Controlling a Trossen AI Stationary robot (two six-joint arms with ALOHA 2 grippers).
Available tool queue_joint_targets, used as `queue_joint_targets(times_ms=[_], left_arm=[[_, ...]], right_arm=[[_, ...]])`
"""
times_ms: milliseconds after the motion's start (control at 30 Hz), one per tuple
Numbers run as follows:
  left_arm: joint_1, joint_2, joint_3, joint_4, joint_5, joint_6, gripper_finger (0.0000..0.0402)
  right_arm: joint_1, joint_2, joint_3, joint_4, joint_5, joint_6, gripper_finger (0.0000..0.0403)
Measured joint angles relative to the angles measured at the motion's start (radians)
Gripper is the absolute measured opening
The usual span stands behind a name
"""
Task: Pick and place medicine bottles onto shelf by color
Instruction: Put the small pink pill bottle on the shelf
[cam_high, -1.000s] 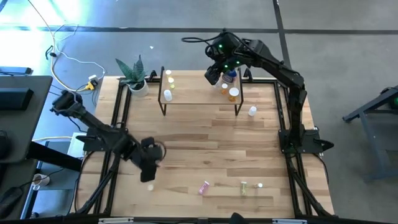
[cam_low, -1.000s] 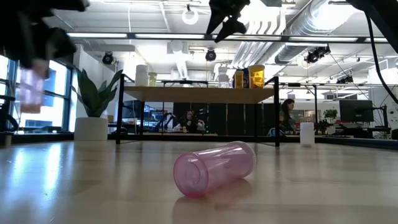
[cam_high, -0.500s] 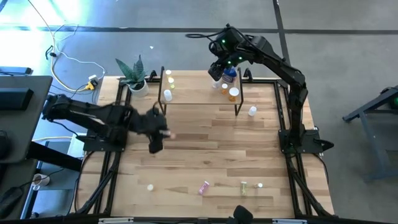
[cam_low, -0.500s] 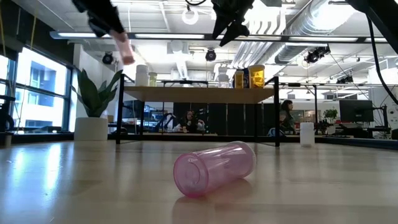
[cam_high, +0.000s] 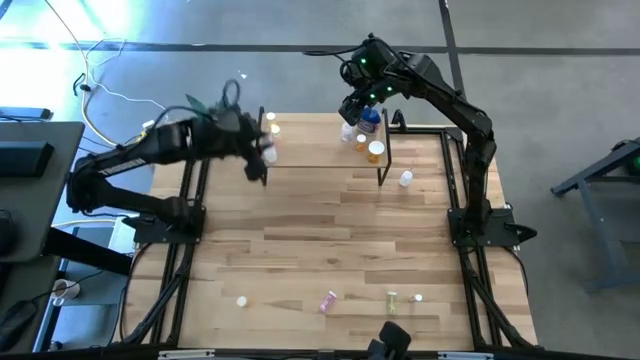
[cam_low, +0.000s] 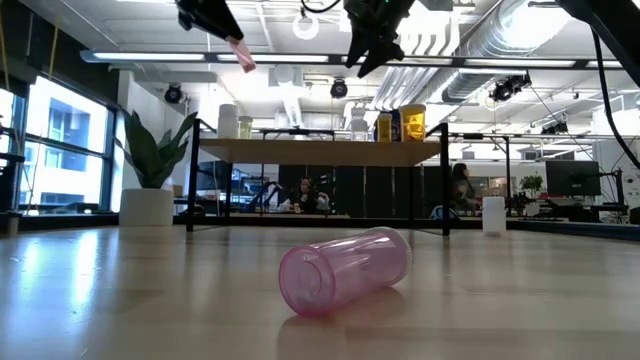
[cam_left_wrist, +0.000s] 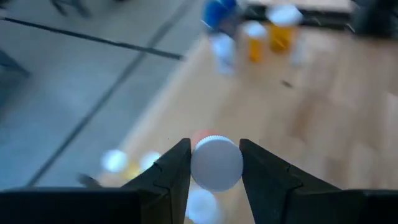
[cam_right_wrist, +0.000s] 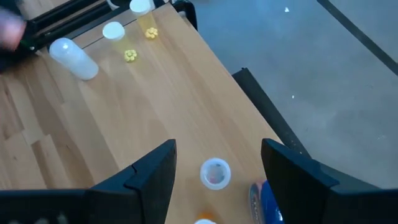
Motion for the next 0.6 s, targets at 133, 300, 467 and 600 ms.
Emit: queue_joint_targets(times_ms=[133,300,467,600], left_arm=[[0.107,0.001,0.025,0.093,0.0,0.034,0.0118],[0.207,0.022,0.051,0.191,0.007,0.046,0.0118],[0.266,0.086,0.124,0.201,0.012,0.013,0.0118],[0.291,0.154,0.193,0.191,0.036,0.0,0.0118]], right_arm=[[-0.003,0.0,0.0,0.004,0.014,-0.017,0.0226],[-0.003,0.0,0.0,0.005,0.077,-0.018,0.0226],[-0.003,0.0,0.0,0.007,0.104,-0.021,0.0226],[-0.006,0.0,0.0,0.005,0.104,-0.021,0.0226]])
